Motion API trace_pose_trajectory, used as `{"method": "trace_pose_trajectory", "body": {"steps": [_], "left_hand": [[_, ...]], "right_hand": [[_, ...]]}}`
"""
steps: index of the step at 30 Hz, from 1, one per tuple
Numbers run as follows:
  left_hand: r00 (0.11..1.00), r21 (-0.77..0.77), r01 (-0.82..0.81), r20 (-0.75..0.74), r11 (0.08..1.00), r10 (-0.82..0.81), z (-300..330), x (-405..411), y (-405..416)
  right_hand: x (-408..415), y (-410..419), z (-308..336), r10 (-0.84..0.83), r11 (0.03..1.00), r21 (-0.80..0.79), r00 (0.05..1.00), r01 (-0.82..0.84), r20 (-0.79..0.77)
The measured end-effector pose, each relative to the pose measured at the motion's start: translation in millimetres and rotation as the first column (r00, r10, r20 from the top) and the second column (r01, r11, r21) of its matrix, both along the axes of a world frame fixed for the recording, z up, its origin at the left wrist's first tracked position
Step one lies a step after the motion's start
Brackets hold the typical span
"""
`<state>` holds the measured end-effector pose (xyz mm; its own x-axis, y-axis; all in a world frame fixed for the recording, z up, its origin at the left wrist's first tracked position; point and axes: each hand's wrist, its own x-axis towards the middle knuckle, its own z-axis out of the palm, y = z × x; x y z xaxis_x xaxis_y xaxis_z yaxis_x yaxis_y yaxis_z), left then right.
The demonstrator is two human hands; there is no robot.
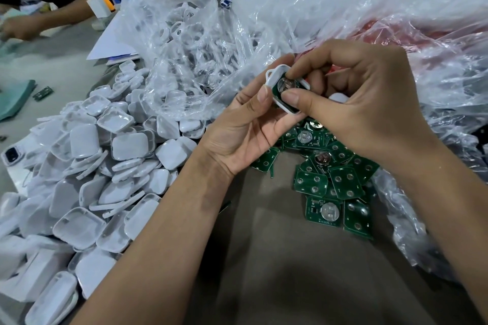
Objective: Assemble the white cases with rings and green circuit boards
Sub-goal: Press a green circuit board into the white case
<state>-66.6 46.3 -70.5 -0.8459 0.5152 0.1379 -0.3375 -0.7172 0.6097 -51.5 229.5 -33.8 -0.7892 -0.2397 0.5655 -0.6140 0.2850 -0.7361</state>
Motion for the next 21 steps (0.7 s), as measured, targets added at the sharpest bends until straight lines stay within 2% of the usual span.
{"method": "trace_pose_trajectory", "body": {"steps": [9, 14, 21], "left_hand": [[0.999, -0.016, -0.024, 0.028, 1.000, 0.024, 1.3, 1.6, 0.4], [0.998, -0.087, -0.056, 0.015, 0.995, 0.058, 1.5, 0.3, 1.1], [0.993, -0.074, -0.077, 0.079, 0.994, 0.082, 1.0, 1.0, 4.5]], "right_hand": [[2.1, -0.7, 2.0, 0.005, 1.000, 0.017, 1.000, -0.005, 0.026], [2.2, -0.2, 3.1, 0.002, 0.999, 0.043, 1.000, -0.002, 0.018], [2.7, 1.5, 3.3, -0.002, 0.998, 0.064, 1.000, 0.002, 0.002]]}}
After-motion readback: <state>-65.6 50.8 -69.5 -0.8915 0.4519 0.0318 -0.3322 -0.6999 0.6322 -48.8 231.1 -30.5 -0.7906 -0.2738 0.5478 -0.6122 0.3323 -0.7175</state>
